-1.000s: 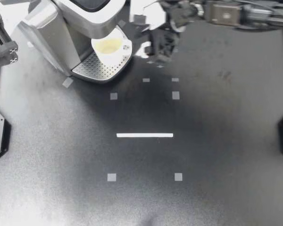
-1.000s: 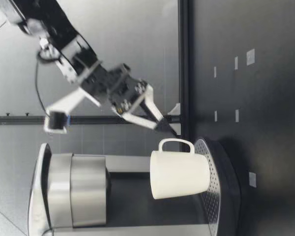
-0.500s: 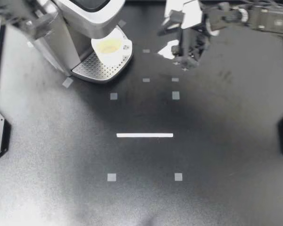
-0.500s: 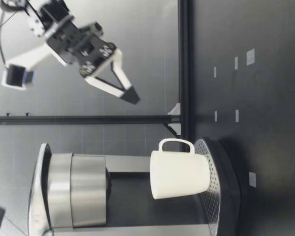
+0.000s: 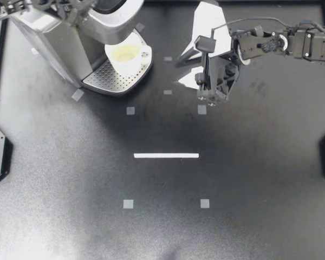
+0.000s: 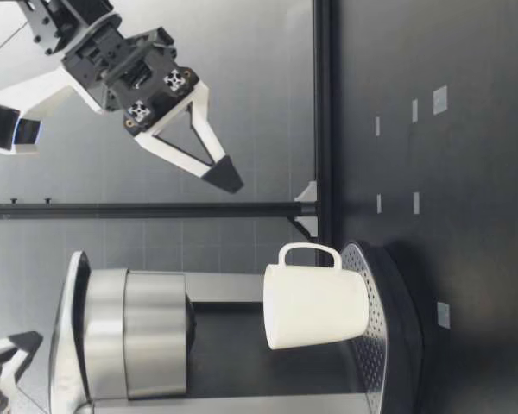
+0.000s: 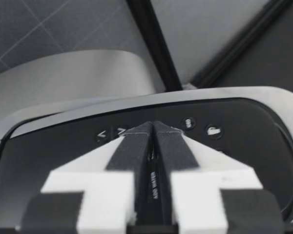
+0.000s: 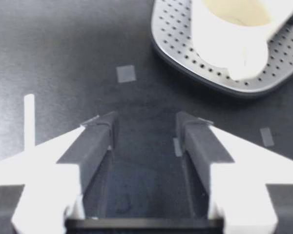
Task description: Place the coffee capsule inside the capsule container, then place the cup onto the center of the cup tray.
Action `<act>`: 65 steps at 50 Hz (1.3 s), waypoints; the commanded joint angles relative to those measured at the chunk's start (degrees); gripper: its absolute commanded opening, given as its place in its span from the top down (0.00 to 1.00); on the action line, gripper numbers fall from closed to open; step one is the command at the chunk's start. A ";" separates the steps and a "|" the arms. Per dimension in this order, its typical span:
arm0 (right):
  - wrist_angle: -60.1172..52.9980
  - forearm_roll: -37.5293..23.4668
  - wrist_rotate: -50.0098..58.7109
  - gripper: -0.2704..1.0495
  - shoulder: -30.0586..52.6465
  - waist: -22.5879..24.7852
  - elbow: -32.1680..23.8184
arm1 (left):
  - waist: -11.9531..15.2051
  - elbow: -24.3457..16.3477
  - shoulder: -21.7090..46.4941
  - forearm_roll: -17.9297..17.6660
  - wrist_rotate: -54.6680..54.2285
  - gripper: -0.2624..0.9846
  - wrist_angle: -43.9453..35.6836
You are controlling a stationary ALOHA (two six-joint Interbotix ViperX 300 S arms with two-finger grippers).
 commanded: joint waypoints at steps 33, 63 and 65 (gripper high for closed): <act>-1.93 -0.09 -1.14 0.43 -2.11 -0.09 0.09 | 0.18 -2.29 1.05 -3.25 2.20 0.69 2.81; -1.93 -0.18 -1.14 0.43 -2.11 -0.09 0.62 | 0.18 -2.46 4.22 -4.04 3.25 0.69 8.61; -2.02 -0.18 -1.23 0.43 -2.11 -0.09 0.62 | 0.18 -2.55 4.48 -4.04 3.43 0.69 8.61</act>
